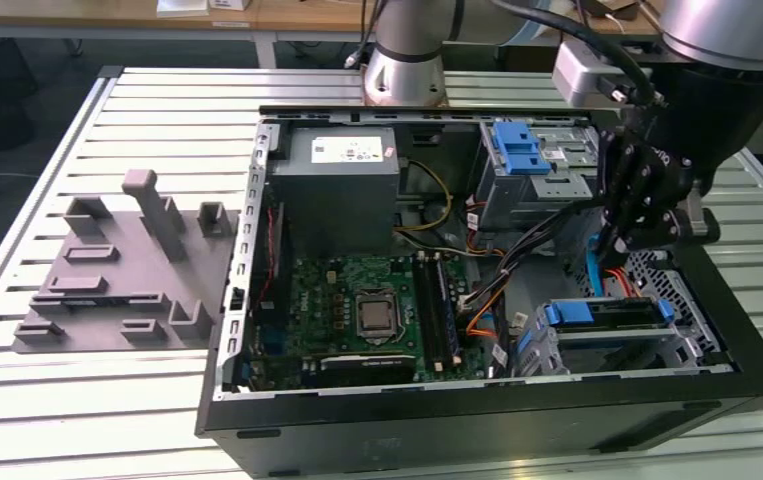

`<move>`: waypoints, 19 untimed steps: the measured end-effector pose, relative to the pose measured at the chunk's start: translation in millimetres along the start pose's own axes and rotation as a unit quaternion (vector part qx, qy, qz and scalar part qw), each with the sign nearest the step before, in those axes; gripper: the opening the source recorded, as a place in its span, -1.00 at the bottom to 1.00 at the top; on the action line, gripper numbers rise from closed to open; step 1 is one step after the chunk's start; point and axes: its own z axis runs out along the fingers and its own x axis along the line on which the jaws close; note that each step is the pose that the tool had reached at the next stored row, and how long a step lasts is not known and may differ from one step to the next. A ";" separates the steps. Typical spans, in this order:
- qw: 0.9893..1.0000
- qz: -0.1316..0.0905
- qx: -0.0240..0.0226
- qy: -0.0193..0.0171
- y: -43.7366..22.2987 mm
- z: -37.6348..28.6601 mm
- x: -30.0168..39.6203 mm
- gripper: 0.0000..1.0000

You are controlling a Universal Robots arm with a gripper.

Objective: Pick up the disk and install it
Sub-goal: 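Insert the second disk wire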

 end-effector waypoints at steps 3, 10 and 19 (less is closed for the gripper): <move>1.000 0.000 0.000 0.000 -1.0 1.9 0.1 -0.68; 1.000 0.001 0.000 0.000 -2.2 4.6 0.9 -0.68; 1.000 0.001 0.000 0.000 -2.2 6.2 1.5 -0.68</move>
